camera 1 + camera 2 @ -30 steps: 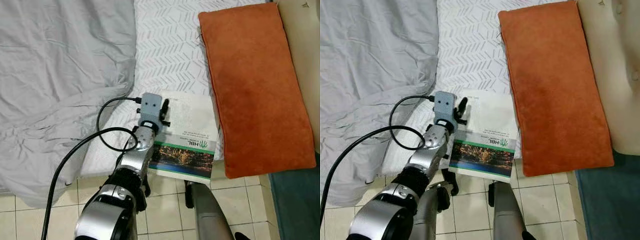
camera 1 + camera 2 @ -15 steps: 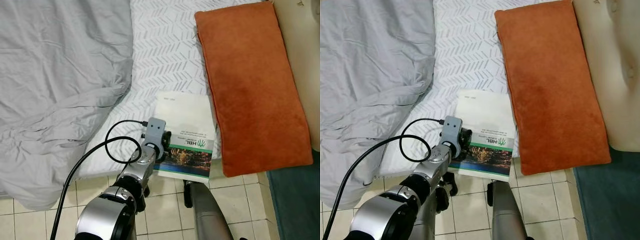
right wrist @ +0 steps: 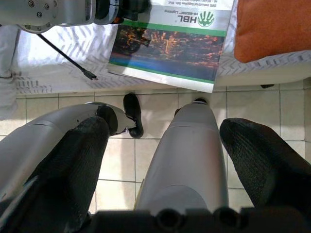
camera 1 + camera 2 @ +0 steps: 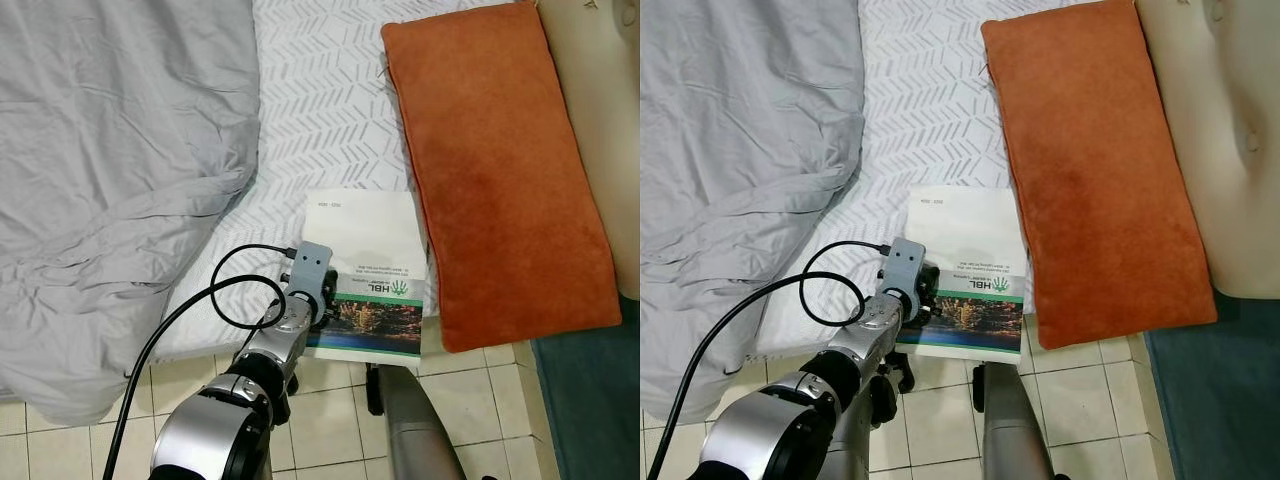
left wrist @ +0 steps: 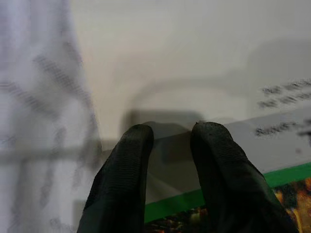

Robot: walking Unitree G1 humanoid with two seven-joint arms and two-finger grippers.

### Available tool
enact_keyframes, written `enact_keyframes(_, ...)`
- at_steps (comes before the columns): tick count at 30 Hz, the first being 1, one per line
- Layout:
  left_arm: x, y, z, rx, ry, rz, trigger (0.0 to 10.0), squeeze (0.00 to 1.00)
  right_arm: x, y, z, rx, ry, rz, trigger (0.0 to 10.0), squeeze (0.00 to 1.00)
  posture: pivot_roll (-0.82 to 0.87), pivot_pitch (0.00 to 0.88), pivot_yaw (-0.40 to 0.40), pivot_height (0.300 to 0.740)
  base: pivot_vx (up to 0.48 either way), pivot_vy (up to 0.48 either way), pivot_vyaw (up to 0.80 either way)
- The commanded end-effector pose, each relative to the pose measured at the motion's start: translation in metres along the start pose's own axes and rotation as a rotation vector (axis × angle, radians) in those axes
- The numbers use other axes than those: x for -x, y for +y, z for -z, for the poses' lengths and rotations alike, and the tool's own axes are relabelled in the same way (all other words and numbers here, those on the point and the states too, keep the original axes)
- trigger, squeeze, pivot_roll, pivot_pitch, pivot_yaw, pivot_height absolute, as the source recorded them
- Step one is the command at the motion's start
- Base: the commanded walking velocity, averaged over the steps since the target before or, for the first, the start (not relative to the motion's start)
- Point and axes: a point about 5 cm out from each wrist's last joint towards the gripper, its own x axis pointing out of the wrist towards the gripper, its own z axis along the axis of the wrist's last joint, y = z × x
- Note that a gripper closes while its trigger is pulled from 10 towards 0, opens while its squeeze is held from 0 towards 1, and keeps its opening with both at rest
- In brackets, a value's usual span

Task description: Clean up the room

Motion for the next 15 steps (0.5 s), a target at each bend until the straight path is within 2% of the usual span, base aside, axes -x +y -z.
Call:
enact_keyframes(1,0.01,0.007,0.042,0.061,0.15,-0.068,10.0,0.0,0.013,0.023,0.012,-0.095,0.104,-0.146,10.0,0.0,-0.49,0.782,0.096,0.74,0.0,0.0,0.0)
enact_keyframes(2,0.013,0.01,0.047,0.135,0.145,-0.111,10.0,0.0,0.012,0.021,0.013,-0.086,0.104,-0.146,10.0,0.0,-0.47,0.774,0.098,0.74,0.0,0.0,0.0)
enact_keyframes(3,0.014,0.008,0.05,0.171,0.144,-0.118,10.0,0.0,0.011,0.02,0.014,-0.084,0.104,-0.147,10.0,0.0,-0.47,0.774,0.098,0.74,0.0,0.0,0.0)
enact_keyframes(7,0.016,0.006,0.053,0.203,0.145,-0.122,10.0,0.0,0.011,0.02,0.014,-0.082,0.103,-0.148,10.0,0.0,-0.47,0.775,0.099,0.74,0.0,0.0,0.0)
enact_keyframes(8,0.017,-0.012,0.058,0.257,0.152,-0.083,10.0,0.0,0.01,0.02,0.015,-0.076,0.106,-0.16,10.0,0.0,-0.46,0.78,0.095,0.74,0.0,0.0,0.0)
enact_keyframes(9,0.018,-0.021,0.059,0.278,0.153,-0.064,10.0,0.0,0.01,0.02,0.016,-0.074,0.107,-0.164,10.0,0.0,-0.46,0.78,0.095,0.74,0.0,0.0,0.0)
enact_keyframes(13,0.019,-0.026,0.06,0.291,0.154,-0.054,10.0,0.0,0.01,0.02,0.016,-0.074,0.107,-0.166,10.0,0.0,-0.46,0.78,0.095,0.74,0.0,0.0,0.0)
enact_keyframes(14,0.017,-0.041,0.053,0.345,0.135,-0.022,10.0,0.0,0.01,0.019,0.017,-0.07,0.11,-0.168,10.0,0.0,-0.45,0.776,0.093,0.74,0.0,0.0,0.0)
enact_keyframes(15,0.017,-0.041,0.053,0.345,0.135,-0.022,10.0,0.0,0.01,0.019,0.017,-0.07,0.11,-0.168,10.0,0.0,-0.45,0.776,0.093,0.74,0.0,0.0,0.0)
